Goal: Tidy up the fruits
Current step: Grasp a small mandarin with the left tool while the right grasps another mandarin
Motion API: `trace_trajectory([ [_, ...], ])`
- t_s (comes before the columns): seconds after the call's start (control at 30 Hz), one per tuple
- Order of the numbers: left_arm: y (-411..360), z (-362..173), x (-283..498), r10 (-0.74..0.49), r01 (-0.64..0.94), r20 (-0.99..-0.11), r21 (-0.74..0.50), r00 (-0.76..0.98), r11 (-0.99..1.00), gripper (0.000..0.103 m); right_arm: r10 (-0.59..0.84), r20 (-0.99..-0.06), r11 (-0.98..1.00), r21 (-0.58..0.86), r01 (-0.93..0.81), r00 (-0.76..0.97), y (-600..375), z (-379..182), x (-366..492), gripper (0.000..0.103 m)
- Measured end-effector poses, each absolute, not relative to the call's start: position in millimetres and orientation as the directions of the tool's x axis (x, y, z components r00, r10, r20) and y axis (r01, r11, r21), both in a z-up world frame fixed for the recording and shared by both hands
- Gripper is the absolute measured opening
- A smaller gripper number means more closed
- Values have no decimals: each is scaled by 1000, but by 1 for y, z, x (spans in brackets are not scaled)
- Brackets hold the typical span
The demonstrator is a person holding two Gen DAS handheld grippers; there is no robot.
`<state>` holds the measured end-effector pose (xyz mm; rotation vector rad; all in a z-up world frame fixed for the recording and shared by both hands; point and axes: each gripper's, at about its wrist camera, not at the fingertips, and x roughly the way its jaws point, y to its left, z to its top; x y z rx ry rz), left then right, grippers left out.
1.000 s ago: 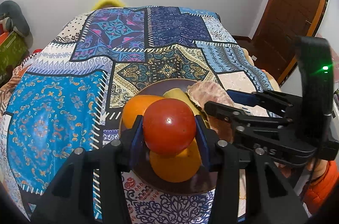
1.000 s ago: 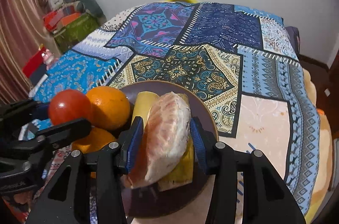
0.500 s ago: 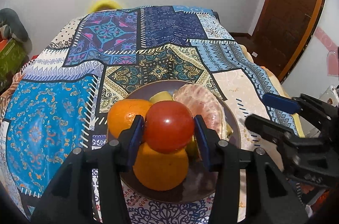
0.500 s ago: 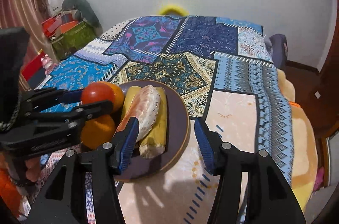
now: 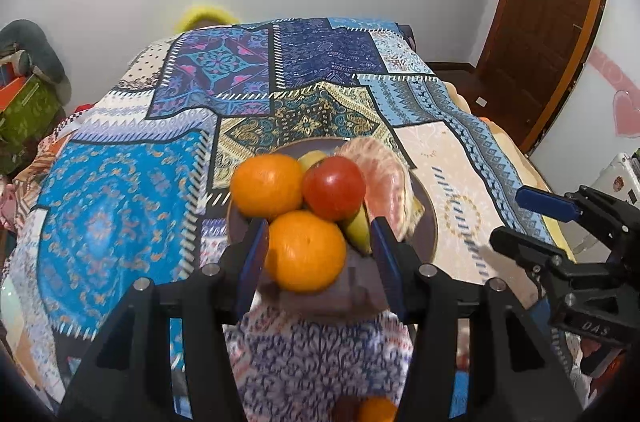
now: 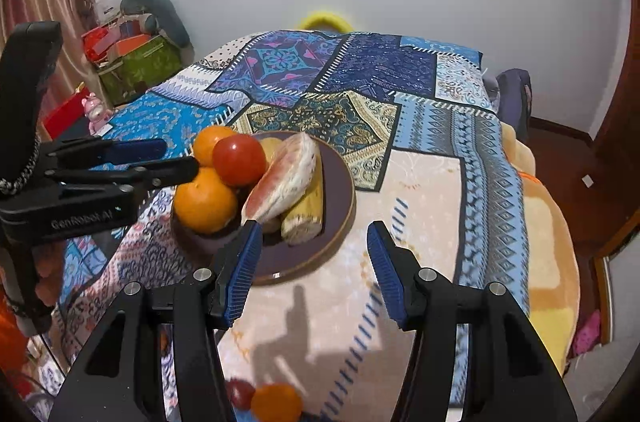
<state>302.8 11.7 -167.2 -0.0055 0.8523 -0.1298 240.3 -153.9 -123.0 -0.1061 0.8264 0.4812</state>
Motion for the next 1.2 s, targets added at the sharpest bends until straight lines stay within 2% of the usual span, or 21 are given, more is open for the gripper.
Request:
trace_trajectory([
  [0.17, 14, -157, 273, -104, 114, -742, -37, 662, 993, 53, 353, -731, 896, 84, -437, 584, -161, -116, 218, 51],
  [0.37, 19, -151, 233, -131, 117, -741, -71, 658, 991, 58, 332, -733, 905, 70, -420, 594, -171, -105, 188, 51],
  [0.5, 19, -157, 210, -142, 123, -755, -82, 640, 989, 58, 314, -744, 911, 60, -409, 590, -173, -108, 170, 56],
  [0.8, 16, -176, 175, -169, 142, -774, -103, 610, 985, 57, 297, -788, 916, 76, -394, 539, -175, -130, 144, 56],
  [0.97, 12, -188, 175, -198, 155, -794, -132, 574, 979, 40, 304, -807, 920, 111, -375, 506, -178, -143, 144, 55],
  [1.1, 4, -200, 175, -217, 179, -810, -140, 545, 974, 37, 327, -821, 918, 157, -365, 468, -181, -154, 149, 42],
  [1.2, -2, -209, 177, -228, 192, -822, -147, 522, 970, 32, 346, -827, 914, 189, -360, 443, -182, -162, 153, 40],
])
